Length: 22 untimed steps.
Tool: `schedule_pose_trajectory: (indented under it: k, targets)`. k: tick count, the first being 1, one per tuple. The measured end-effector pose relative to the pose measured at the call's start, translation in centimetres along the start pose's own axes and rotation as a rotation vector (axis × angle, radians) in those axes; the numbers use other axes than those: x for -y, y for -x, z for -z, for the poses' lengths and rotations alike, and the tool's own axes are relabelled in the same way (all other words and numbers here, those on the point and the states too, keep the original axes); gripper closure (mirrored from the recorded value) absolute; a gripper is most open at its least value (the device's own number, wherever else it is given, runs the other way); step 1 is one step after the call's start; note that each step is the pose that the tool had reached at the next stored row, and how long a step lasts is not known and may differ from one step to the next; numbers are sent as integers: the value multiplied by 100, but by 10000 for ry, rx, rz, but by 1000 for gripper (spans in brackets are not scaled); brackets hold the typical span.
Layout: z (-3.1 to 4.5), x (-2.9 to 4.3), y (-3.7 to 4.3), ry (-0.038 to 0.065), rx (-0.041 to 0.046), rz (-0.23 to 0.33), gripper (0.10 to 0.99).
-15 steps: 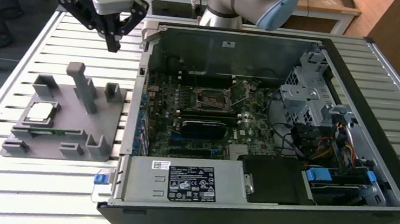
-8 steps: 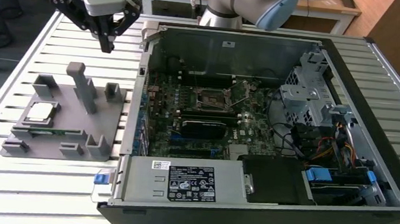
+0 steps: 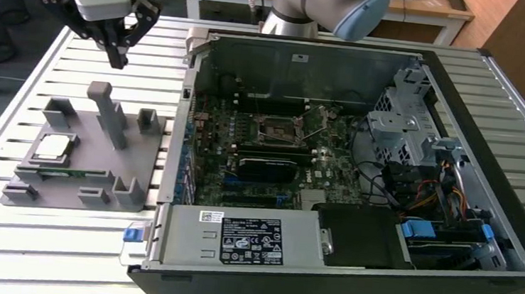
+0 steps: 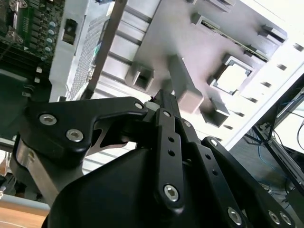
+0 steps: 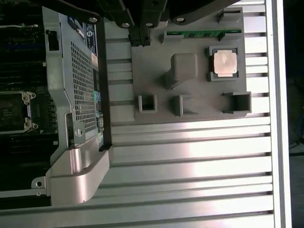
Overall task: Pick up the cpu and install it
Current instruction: 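Reach for the cpu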
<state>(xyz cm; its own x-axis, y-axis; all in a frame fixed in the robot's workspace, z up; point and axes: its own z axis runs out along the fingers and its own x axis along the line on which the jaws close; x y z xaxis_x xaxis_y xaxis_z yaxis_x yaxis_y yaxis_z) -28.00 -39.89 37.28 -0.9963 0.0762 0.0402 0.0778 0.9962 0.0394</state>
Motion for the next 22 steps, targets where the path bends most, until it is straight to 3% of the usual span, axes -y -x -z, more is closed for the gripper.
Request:
schedule_pose_trajectory:
  k: [4, 13, 22]
  targets:
    - [-30, 23, -162, -3, -38, -2, 980]
    - [-75, 70, -567, -3, -39, -1, 980]
    - [-117, 135, -920, -3, -34, 2, 980]
